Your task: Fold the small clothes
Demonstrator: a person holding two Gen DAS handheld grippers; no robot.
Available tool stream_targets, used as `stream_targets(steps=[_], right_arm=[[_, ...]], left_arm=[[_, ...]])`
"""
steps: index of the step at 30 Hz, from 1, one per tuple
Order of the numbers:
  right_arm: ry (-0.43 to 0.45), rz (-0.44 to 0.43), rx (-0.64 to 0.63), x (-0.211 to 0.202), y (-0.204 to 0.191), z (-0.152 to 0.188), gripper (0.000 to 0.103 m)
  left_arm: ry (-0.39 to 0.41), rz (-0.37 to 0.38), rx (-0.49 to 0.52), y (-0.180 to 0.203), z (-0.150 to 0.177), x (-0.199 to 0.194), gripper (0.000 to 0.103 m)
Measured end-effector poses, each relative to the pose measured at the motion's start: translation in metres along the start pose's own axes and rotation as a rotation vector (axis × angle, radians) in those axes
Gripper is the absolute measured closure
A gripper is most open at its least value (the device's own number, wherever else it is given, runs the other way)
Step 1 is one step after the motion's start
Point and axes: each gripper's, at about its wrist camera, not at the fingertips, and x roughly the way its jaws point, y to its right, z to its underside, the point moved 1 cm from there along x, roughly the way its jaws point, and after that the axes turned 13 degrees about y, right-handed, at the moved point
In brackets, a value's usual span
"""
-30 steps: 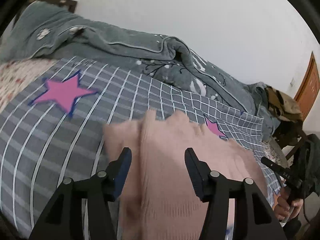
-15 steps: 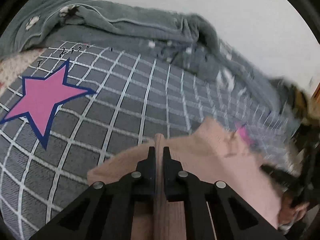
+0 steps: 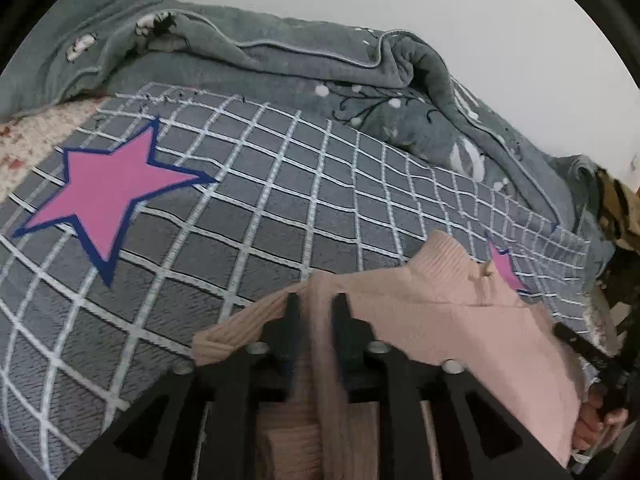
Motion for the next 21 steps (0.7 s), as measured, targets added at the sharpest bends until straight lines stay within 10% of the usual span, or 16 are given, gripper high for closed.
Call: stream_targets(steps=[21], right_arm=[[0.176, -0.010, -0.085, -0.059, -0.055, 0.008, 0.054]], left_arm=[[0.096, -0.048, 0.041, 0.002, 0.006, -0.022, 0.061]])
